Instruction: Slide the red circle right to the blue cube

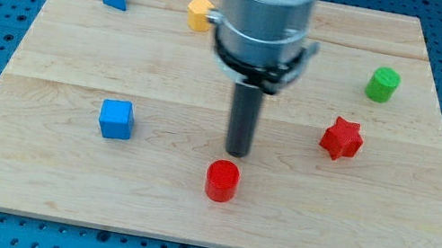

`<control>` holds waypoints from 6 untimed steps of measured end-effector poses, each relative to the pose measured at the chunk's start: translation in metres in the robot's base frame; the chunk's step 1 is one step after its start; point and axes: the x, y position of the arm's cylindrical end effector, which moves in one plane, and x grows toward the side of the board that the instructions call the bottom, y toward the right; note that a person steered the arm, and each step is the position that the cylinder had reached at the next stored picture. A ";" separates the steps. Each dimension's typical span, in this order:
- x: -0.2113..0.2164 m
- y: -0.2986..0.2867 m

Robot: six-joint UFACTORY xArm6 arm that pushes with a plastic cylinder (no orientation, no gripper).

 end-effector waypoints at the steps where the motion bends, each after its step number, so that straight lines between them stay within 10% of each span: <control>1: 0.030 0.018; 2: 0.087 0.020; 6: -0.003 -0.089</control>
